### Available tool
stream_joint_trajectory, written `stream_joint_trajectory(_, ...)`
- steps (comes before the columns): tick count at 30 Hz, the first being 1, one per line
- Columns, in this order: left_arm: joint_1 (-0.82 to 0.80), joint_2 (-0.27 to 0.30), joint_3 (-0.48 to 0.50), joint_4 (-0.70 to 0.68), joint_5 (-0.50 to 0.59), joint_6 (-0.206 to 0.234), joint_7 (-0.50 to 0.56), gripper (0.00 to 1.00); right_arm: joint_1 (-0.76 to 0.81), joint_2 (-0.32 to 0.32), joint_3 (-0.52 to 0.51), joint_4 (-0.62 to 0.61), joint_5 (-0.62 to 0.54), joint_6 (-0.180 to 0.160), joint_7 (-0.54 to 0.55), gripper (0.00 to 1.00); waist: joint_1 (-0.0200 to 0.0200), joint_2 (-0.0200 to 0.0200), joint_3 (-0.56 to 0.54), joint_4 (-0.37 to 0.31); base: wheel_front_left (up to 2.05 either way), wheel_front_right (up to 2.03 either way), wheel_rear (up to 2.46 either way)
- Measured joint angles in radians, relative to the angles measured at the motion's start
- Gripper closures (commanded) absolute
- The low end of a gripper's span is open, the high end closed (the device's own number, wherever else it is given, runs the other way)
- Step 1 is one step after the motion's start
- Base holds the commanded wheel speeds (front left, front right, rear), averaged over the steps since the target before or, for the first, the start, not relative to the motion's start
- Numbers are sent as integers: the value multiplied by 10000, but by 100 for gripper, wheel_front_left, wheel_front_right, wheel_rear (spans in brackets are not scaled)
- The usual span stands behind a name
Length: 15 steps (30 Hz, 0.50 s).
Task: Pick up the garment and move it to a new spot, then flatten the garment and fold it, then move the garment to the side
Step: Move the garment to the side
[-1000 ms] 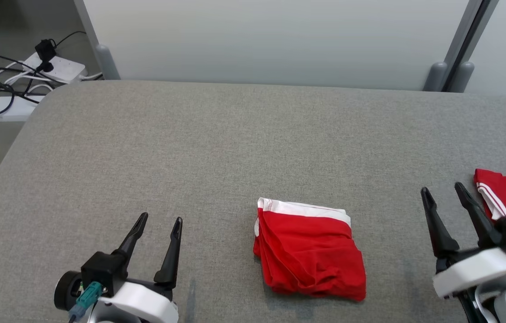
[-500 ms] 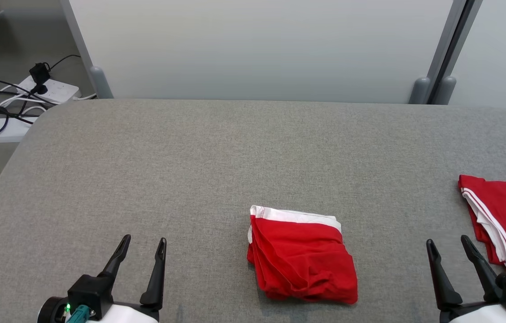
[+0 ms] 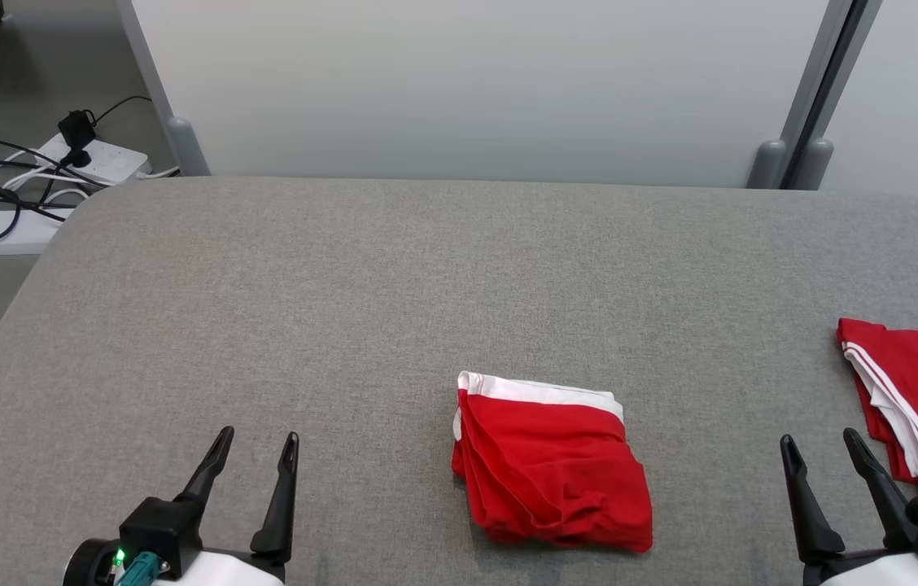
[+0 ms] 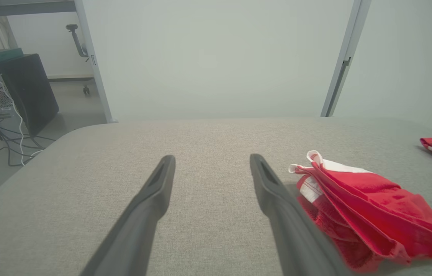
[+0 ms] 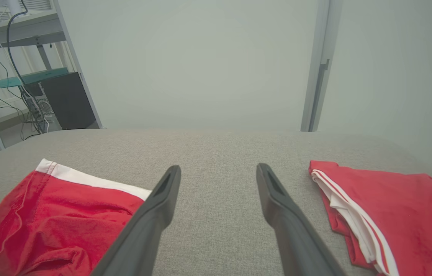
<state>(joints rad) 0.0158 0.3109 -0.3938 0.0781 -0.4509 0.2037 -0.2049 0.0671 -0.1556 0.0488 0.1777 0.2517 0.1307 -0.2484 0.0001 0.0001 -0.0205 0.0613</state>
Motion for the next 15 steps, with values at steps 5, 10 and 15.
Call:
stream_joint_trajectory(5,-4,44,0,-6,-10,0,21,0,-109,-71,50,270,157,0,0,0,-1,0,41,80,0,0,0)
stream_joint_trajectory(10,-47,-17,-88,-12,-167,-2,23,0,-578,-401,508,1066,905,0,4,0,0,0,172,312,0,0,0)
stream_joint_trajectory(15,-328,-148,-232,-17,-165,-15,2,0,-1652,-895,1507,1879,2052,0,788,0,0,0,531,581,0,0,0)
